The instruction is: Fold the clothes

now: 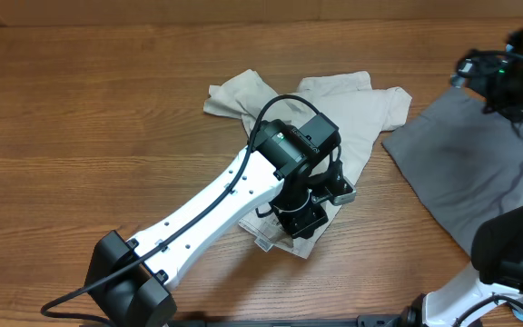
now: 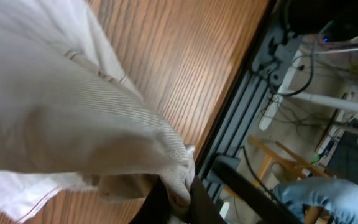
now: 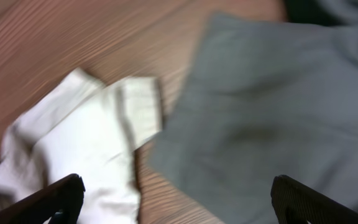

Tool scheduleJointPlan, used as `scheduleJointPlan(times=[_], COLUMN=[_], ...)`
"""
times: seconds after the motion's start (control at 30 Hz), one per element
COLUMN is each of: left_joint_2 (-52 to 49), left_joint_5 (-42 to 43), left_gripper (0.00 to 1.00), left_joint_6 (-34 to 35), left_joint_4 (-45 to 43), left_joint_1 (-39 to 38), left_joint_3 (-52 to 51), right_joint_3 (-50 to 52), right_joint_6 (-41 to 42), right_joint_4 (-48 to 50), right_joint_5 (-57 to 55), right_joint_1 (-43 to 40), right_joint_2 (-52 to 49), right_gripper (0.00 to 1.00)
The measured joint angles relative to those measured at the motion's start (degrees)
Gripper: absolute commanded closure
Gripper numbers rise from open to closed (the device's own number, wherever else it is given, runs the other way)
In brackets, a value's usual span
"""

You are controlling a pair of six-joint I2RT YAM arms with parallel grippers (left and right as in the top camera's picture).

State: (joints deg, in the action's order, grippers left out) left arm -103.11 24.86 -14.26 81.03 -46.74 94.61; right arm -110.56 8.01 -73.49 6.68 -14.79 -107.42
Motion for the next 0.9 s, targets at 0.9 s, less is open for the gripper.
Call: scheduleJointPlan(times=[0.9], left_joint_2=[-0.09], left_joint_5=[-14.53], left_gripper=[0.96], left_joint_6=[13.38], left_joint_4=[0.81], left_joint_1=[1.84], left_joint_3=[-22.82], right_joint_3=[0.0], right_joint_6=[-17.81], right_joint_4=[5.73], right_joint_5=[15.26], right_joint_1=[13.92], right_joint_2=[-3.78], right_gripper=[0.0])
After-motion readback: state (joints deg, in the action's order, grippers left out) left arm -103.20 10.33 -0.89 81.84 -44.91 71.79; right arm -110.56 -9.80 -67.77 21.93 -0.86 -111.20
